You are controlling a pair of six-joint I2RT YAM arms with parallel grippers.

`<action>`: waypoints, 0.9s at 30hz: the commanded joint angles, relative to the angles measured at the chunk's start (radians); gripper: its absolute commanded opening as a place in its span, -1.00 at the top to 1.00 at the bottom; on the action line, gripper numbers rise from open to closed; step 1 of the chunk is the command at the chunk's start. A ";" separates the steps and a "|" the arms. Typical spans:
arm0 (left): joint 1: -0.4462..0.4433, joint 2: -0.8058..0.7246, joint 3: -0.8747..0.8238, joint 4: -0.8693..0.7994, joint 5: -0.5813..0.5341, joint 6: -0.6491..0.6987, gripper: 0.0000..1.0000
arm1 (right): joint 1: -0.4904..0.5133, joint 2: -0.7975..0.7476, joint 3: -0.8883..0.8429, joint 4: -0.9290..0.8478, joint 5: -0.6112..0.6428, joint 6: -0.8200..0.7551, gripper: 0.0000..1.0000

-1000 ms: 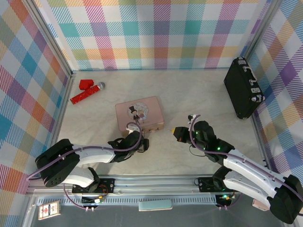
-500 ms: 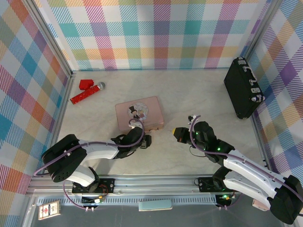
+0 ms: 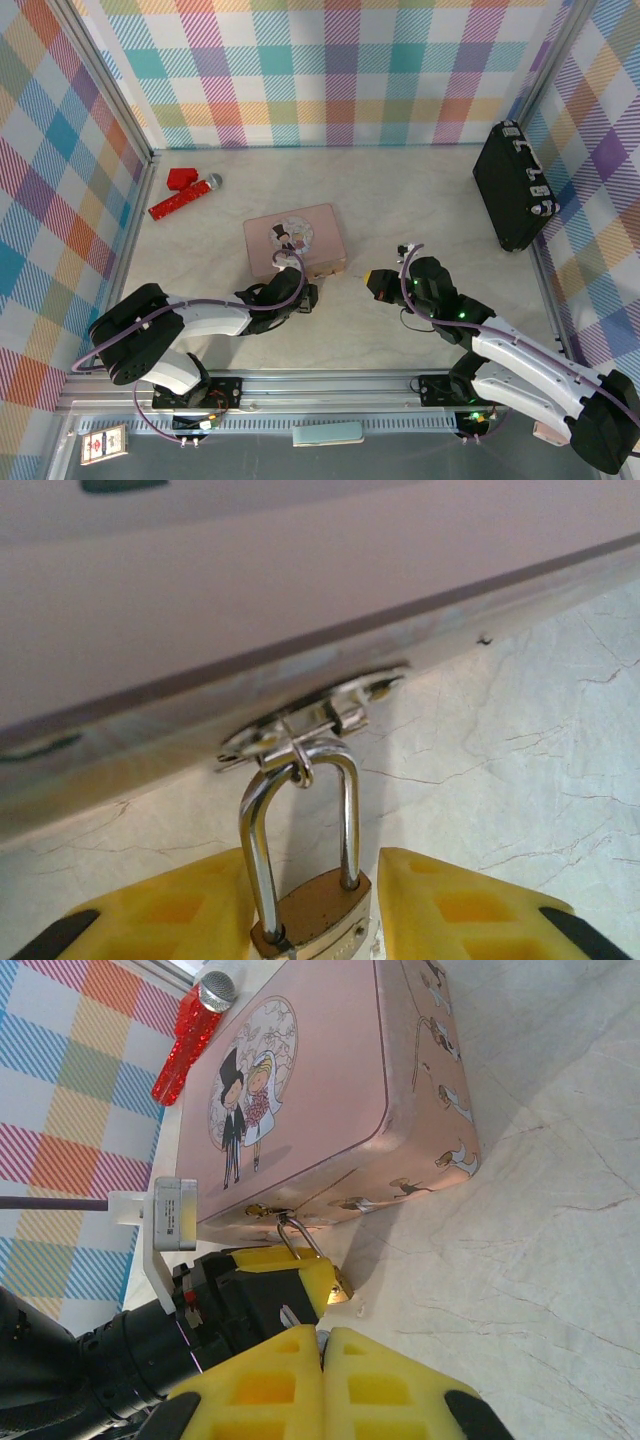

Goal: Unlock a padlock with a key

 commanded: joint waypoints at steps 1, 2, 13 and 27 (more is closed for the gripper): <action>0.006 0.014 0.011 -0.006 -0.011 -0.030 0.31 | -0.002 0.004 0.005 -0.001 -0.004 0.011 1.00; 0.006 0.017 0.015 -0.017 -0.019 -0.037 0.32 | -0.003 0.006 0.005 0.003 -0.005 0.011 1.00; 0.005 0.053 0.044 -0.043 -0.018 -0.042 0.43 | -0.003 0.016 0.013 -0.001 -0.007 0.008 1.00; 0.006 0.041 0.047 -0.062 -0.015 -0.056 0.65 | -0.002 0.021 0.005 0.002 -0.008 0.018 1.00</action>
